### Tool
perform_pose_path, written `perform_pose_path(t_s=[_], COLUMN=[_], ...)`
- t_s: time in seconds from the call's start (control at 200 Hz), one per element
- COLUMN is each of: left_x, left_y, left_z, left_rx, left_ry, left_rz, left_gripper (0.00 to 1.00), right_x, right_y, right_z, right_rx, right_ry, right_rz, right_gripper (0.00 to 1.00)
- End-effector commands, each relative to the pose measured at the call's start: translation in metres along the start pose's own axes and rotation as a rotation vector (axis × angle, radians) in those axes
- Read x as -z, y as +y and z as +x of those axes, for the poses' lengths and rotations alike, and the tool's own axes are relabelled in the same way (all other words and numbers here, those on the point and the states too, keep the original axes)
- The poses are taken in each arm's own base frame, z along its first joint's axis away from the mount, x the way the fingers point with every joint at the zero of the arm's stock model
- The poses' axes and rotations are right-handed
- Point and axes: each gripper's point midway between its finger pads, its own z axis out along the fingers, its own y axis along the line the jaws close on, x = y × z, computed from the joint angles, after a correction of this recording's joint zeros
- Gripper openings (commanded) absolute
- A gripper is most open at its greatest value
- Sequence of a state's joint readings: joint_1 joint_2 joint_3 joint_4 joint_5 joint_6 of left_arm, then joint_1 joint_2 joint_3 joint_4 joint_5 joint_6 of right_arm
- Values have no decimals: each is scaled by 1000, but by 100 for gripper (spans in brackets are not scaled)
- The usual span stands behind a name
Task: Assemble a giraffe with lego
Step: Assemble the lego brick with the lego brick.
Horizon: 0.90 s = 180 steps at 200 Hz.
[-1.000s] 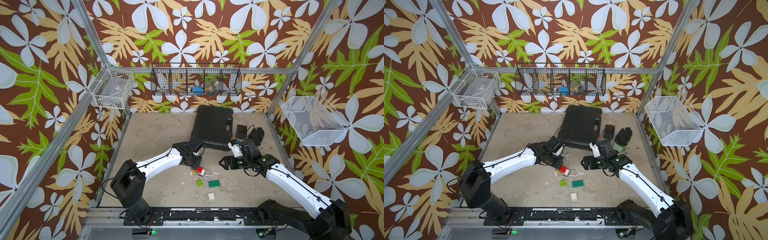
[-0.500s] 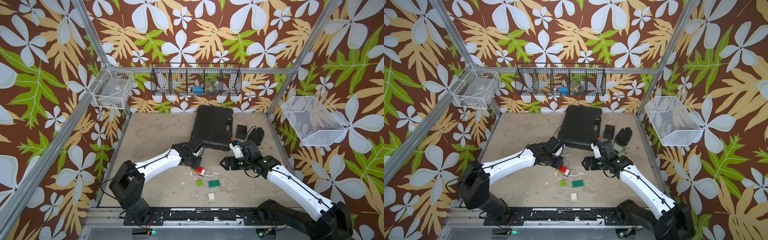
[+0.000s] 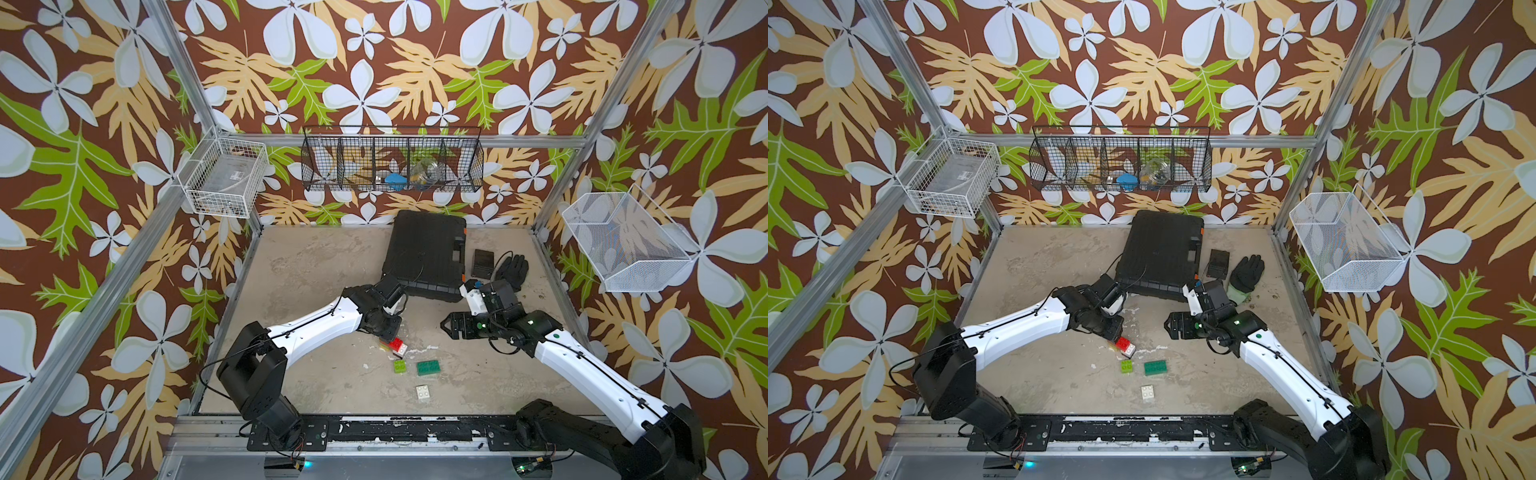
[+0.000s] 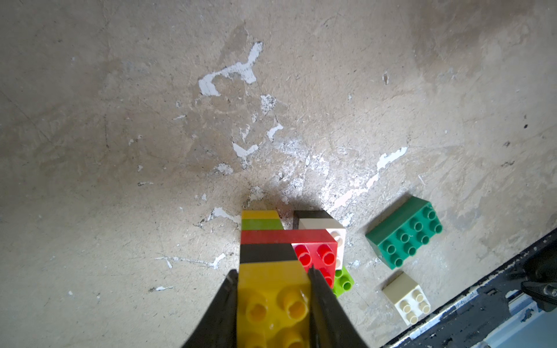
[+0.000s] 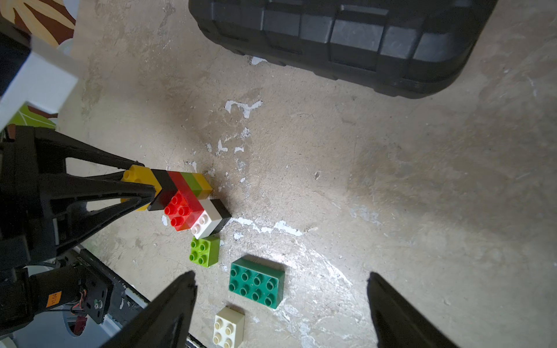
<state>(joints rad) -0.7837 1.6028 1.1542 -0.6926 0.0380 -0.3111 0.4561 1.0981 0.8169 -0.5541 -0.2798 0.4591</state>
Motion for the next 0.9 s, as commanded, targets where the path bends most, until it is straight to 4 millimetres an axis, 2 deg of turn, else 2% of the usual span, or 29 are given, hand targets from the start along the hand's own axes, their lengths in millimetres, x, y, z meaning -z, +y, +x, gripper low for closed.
perform_pose_path(t_s=[0.0, 0.15, 0.325, 0.545, 0.896], left_x=[-15, -29, -31, -28, -8], left_y=[11, 16, 23, 25, 23], left_z=[34, 48, 59, 64, 56], left_rx=[0, 5, 10, 16, -2], left_ry=[126, 151, 159, 158, 134], left_rz=[-33, -37, -58, -62, -58], left_gripper=[22, 22, 22, 22, 22], right_x=[1, 2, 1, -2, -6], right_y=[-1, 0, -1, 0, 2], right_z=[-4, -6, -7, -8, -9], right_rx=[14, 17, 21, 22, 14], right_ry=[-11, -10, -10, -4, -3], right_rz=[13, 13, 18, 11, -1], right_gripper=[91, 91, 91, 91, 91])
